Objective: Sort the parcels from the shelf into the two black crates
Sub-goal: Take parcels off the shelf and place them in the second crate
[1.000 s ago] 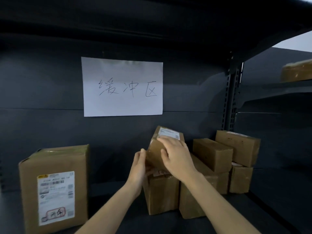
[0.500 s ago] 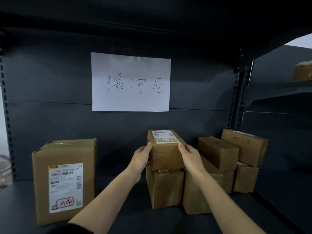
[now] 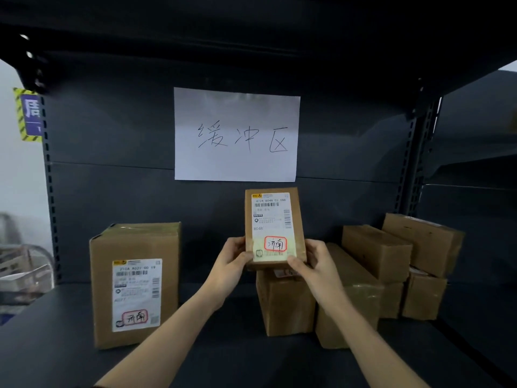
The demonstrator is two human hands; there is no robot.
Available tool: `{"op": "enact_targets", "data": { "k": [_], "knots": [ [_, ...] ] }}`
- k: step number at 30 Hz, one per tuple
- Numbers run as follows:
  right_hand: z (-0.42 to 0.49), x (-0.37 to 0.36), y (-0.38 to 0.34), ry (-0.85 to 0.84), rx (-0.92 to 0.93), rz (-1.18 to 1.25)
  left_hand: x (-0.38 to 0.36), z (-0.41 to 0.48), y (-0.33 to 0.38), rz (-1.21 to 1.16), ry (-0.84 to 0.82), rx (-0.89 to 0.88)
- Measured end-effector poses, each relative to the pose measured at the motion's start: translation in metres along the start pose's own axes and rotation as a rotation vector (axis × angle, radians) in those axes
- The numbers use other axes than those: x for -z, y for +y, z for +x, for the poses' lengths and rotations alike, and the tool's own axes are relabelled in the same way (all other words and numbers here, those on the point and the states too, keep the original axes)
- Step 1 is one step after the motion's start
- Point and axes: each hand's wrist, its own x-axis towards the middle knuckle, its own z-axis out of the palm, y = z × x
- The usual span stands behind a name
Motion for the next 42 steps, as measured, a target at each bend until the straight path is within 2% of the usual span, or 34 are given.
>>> {"op": "enact_targets", "data": {
  "k": [5,9,13,18,22,30,36,38,42],
  "knots": [
    [-0.011,-0.015,-0.005,-0.04,0.036,-0.007,0.016,-0.022,-0.001,0.018,0.031,-0.077],
    [-0.029,-0.044,0.0,-0.107,0.087,-0.13,0.038,-0.051,-0.024,0.132,0.081,-0.148],
    [-0.043,-0.072,0.011,-0.127,0.144,-0.253,0.051,-0.064,-0.048,0.243,0.137,-0.121],
    [-0.048,-0.091,0.024,-0.126,0.196,-0.277,0.064,-0.067,-0.059,0.307,0.192,-0.099],
    [-0.053,-0.103,0.042,-0.166,0.122,-0.288,0.071,-0.07,-0.07,0.405,0.202,-0.061],
    [-0.056,-0.119,0.065,-0.232,-0.06,-0.307,0.074,-0.07,-0.087,0.554,0.166,0.166],
    [-0.052,-0.126,0.067,-0.264,-0.124,-0.288,0.091,-0.082,-0.09,0.513,0.116,0.168],
    [-0.048,-0.127,0.068,-0.273,-0.132,-0.273,0.105,-0.091,-0.088,0.543,0.187,0.142],
    [-0.037,-0.13,0.071,-0.263,-0.16,-0.265,0.145,-0.105,-0.088,0.595,0.446,0.083]
  ]
}}
